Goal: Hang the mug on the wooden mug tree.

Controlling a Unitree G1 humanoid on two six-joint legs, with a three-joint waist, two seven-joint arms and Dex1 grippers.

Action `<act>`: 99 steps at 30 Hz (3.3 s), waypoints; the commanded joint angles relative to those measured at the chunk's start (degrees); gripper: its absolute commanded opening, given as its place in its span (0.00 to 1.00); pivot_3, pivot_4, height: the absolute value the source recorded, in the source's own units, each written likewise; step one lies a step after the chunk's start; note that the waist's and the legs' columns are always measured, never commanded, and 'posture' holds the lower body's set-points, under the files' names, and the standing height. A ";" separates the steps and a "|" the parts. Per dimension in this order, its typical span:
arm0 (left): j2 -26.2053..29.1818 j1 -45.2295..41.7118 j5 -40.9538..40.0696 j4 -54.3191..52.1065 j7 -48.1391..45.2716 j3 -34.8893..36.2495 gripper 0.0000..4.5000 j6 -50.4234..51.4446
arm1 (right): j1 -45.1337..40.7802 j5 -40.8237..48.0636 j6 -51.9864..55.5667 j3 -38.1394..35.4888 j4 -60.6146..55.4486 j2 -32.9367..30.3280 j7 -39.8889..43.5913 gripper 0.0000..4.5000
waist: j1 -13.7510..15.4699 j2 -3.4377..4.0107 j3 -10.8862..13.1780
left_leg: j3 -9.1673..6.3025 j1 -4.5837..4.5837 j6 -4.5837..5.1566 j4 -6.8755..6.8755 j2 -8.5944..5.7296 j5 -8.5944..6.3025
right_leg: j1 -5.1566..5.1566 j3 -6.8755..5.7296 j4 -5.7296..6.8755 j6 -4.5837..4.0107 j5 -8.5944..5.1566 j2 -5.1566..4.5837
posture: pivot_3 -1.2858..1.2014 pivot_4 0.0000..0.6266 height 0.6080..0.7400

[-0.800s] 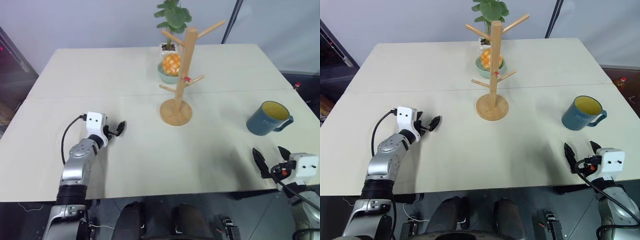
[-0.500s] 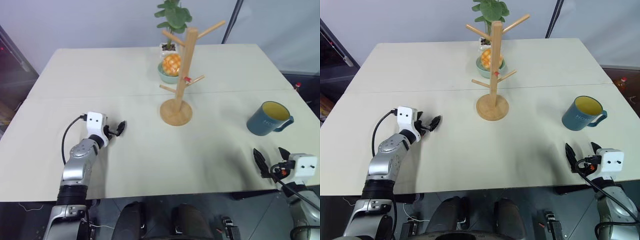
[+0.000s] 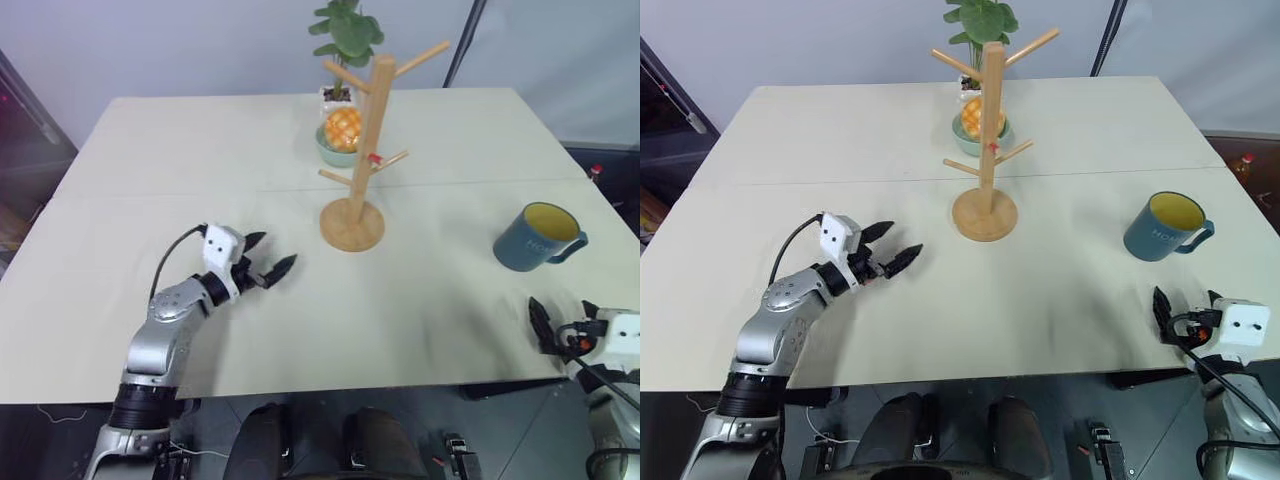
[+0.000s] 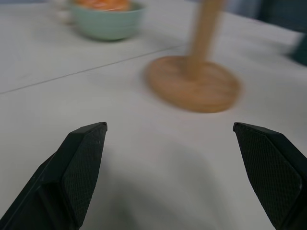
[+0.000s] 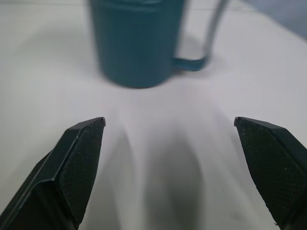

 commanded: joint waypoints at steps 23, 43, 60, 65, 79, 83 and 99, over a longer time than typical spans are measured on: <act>4.53 1.50 -1.68 -10.25 -10.20 -8.69 1.00 -0.47 | -22.32 -5.94 -5.85 0.91 28.60 -13.34 -0.33 0.99 | 0.03 0.17 -0.09 | 0.03 -0.01 0.03 0.03 -0.02 0.01 | 0.00 0.05 0.00 0.01 0.00 0.08 | 0.52 0.24 1.00; 5.18 0.20 -2.07 -11.89 -9.19 -8.30 1.00 1.48 | -33.74 -6.31 -10.68 4.92 44.79 -15.02 4.31 0.99 | -0.18 0.17 -0.09 | 0.05 0.02 0.01 0.05 -0.01 0.02 | 0.03 0.07 0.00 0.02 0.00 0.11 | 0.52 0.24 1.00; 5.44 0.79 -2.03 -11.81 -8.54 -8.07 1.00 1.11 | -31.38 -4.41 -11.73 5.82 38.28 -13.94 10.36 0.01 | -0.03 0.19 -0.08 | 0.05 0.04 0.01 0.05 -0.01 0.02 | 0.06 0.08 0.00 0.02 0.00 0.11 | 0.52 0.24 1.00; 6.64 0.93 -1.64 -10.99 -8.00 -6.30 1.00 0.66 | -21.50 -16.31 -14.76 13.86 12.57 -19.26 11.75 0.01 | -0.13 0.36 -0.04 | 0.04 -0.02 0.01 0.03 0.00 0.02 | -0.02 0.09 0.01 0.02 0.00 0.10 | 0.52 0.24 1.00; 8.47 -3.17 -5.35 -6.22 -8.29 1.87 1.00 0.79 | -36.56 -25.01 24.29 30.86 -29.09 -23.64 14.06 0.01 | 0.15 0.20 0.06 | -0.02 -0.10 -0.12 0.05 0.06 0.08 | -0.11 0.12 0.01 0.02 0.00 0.15 | 0.52 0.24 1.00; 9.19 -3.15 -6.25 -6.70 -8.19 3.80 1.00 1.24 | -42.91 -26.24 31.18 34.81 -29.86 -23.12 14.55 0.01 | 0.05 0.19 0.07 | -0.02 -0.10 -0.09 0.05 0.04 0.07 | -0.13 0.11 0.01 0.01 0.00 0.12 | 0.52 0.24 1.00; 9.96 -3.30 -11.00 -8.42 -6.64 7.97 1.00 3.14 | -54.50 -32.42 34.00 45.14 -24.67 -18.30 13.85 0.01 | -0.15 0.13 0.11 | 0.01 -0.13 -0.03 0.06 0.01 0.04 | -0.17 0.08 0.03 0.00 0.00 0.07 | 0.52 0.24 1.00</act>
